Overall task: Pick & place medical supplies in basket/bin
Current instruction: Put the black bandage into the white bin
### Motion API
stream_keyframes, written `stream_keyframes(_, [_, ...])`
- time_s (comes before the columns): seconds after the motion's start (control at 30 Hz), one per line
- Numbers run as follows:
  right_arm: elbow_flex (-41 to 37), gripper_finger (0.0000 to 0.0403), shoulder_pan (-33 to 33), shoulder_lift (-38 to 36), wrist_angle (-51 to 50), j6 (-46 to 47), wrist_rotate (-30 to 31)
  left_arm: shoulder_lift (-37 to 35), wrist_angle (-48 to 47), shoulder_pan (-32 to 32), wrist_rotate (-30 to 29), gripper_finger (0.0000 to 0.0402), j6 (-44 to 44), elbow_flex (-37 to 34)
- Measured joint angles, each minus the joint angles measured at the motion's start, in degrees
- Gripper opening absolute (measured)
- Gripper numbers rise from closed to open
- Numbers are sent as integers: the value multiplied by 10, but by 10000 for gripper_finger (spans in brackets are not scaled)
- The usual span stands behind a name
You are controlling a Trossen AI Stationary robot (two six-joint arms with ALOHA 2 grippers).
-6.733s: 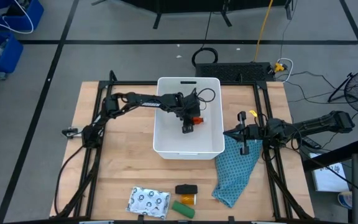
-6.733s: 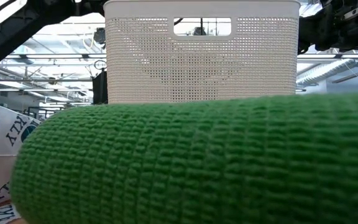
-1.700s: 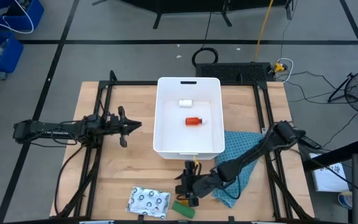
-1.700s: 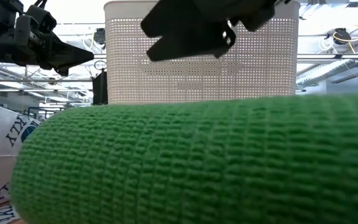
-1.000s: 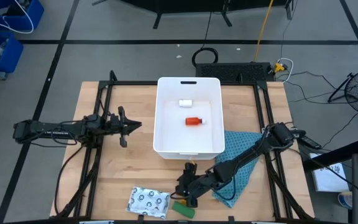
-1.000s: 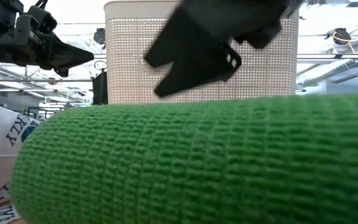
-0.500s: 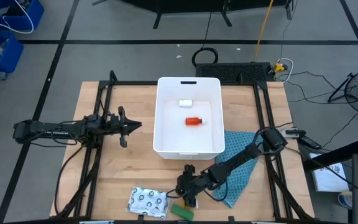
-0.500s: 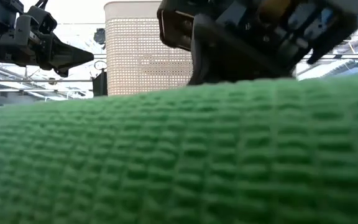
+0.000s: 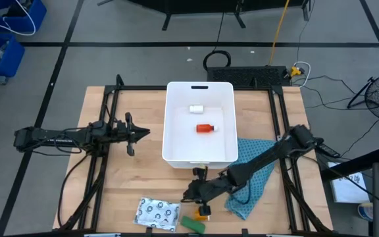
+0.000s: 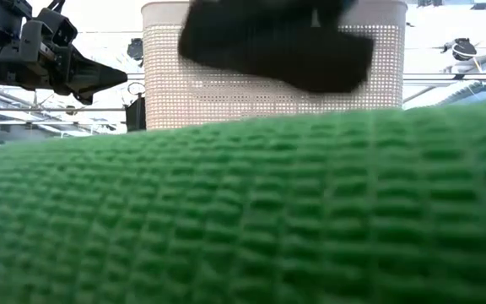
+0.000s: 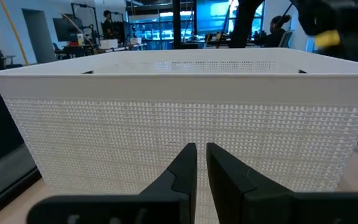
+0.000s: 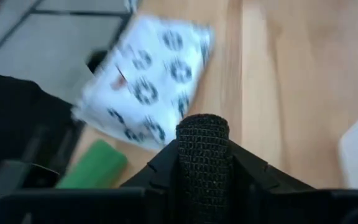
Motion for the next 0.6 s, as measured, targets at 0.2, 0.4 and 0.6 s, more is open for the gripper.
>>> stream_keyframes(0.2, [0,99,2,-124,-36,-117,1,0,0,0,0,42,0,0])
stream_keyframes(0.4, [0,91,5,-260,-126,-200,3,0,-3,0,0,42,-1,0])
stream_keyframes(0.6, [-3,92,5,-375,-234,-228,73,0,-6,0,0,42,-1,0])
